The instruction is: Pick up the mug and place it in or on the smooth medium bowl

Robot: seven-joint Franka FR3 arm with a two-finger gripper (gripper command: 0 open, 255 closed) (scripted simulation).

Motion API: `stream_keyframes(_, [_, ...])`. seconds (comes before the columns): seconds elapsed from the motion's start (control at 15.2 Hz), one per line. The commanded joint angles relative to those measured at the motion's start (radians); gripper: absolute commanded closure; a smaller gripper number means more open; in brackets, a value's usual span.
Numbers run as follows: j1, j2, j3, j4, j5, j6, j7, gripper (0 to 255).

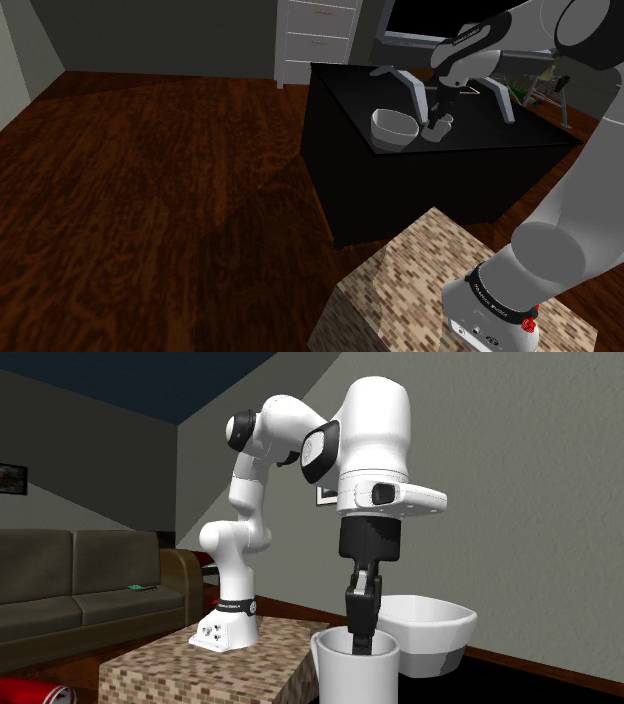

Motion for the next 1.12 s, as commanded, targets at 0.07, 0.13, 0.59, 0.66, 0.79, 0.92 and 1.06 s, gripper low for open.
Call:
stream_keyframes(0.07, [0.002,-0.014,-0.002,0.01,-0.006,-0.023,0.003,255])
stream_keyframes(0.13, [0.003,-0.02,-0.003,0.016,-0.009,-0.035,0.004,255])
stream_keyframes(0.59, [0.009,-0.061,-0.009,0.063,-0.027,-0.119,0.01,255])
stream_keyframes(0.66, [0.009,-0.067,-0.009,0.07,-0.029,-0.132,0.011,255])
stream_keyframes(0.79, [0.011,-0.076,-0.01,0.086,-0.033,-0.156,0.012,255])
stream_keyframes(0.92, [0.012,-0.085,-0.011,0.102,-0.037,-0.181,0.013,255])
stream_keyframes(1.06, [0.013,-0.093,-0.012,0.12,-0.04,-0.206,0.013,255])
